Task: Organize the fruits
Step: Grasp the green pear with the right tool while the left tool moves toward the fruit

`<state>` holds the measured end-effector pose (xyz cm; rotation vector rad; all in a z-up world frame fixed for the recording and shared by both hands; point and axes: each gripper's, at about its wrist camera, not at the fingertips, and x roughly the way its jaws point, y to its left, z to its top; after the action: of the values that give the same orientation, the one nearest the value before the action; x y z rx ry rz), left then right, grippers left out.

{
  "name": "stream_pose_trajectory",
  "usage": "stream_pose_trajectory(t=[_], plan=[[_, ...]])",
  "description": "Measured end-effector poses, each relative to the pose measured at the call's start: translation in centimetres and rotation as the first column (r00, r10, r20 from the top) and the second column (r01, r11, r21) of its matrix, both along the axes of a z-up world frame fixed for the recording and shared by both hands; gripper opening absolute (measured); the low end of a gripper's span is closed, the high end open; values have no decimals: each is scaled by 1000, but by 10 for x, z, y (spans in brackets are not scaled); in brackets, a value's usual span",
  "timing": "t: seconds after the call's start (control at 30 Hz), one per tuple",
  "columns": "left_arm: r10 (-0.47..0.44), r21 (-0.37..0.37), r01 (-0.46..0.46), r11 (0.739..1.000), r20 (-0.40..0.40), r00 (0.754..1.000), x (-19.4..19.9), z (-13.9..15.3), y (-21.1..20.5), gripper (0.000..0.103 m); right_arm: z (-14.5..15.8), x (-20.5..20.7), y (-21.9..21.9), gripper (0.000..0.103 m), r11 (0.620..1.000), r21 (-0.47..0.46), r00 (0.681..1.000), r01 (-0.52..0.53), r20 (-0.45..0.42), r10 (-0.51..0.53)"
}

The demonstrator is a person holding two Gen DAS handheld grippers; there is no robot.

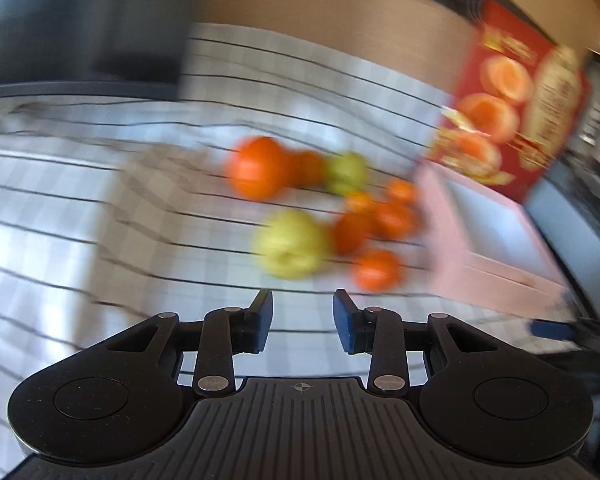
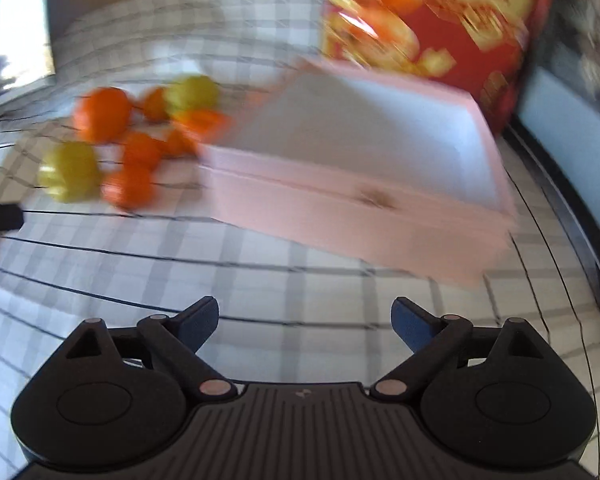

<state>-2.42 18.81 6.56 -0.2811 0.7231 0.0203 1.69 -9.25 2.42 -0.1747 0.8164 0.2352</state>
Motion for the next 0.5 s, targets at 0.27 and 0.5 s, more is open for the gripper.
stream_pose_trajectory(t=[0.27, 0.5], plan=[[100, -108, -91, 990, 76, 992, -5, -3, 63, 37, 26, -17, 82, 94, 994, 0, 988, -105, 113, 105], [139, -257, -107, 961, 109, 984, -20, -22, 59, 37, 17, -13, 138, 81, 949, -196, 956, -248, 107, 272]])
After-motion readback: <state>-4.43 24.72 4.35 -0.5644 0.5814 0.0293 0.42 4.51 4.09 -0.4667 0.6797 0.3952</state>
